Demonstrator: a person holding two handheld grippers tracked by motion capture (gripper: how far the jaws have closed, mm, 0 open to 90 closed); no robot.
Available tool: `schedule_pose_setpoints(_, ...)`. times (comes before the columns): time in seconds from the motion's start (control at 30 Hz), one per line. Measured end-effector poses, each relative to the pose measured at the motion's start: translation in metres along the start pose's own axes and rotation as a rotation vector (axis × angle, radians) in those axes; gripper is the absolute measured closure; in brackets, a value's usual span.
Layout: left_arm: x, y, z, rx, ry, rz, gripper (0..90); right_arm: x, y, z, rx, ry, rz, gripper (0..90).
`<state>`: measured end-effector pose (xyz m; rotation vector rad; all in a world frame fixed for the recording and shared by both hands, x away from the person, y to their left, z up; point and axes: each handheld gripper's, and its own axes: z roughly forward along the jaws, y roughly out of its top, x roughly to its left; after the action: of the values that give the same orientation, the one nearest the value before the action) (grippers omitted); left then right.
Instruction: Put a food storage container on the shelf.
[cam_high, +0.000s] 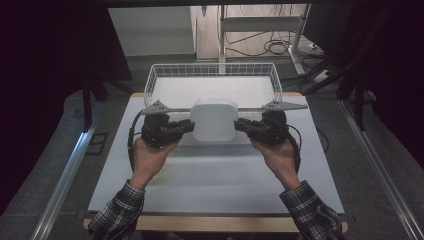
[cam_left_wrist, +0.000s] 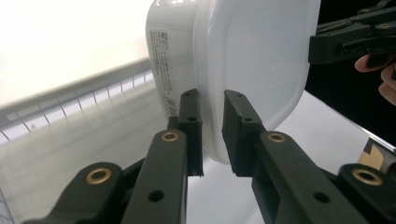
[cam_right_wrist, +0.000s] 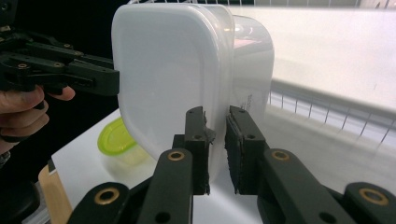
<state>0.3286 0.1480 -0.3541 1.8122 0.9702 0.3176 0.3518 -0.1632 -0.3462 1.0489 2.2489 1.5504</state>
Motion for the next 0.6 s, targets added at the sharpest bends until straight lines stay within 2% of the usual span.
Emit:
schedule_pose_setpoints(0.27,0.009,0.022,-0.006,-0.031,-0.004,-0.01,78.6,0.0,0.027,0.0,-0.027,-0.002,-0.016,79.4)
schedule_pose_setpoints(0.37,0.012,0.031,-0.009,-0.037,-0.002,-0.01,78.6,-0.002,0.037,0.002,-0.036,0.013,-0.012,79.4)
schedule_pose_setpoints(0.6,0.024,0.046,-0.008,-0.047,-0.005,-0.026,78.5,-0.005,0.056,0.008,-0.045,0.009,-0.006,79.5)
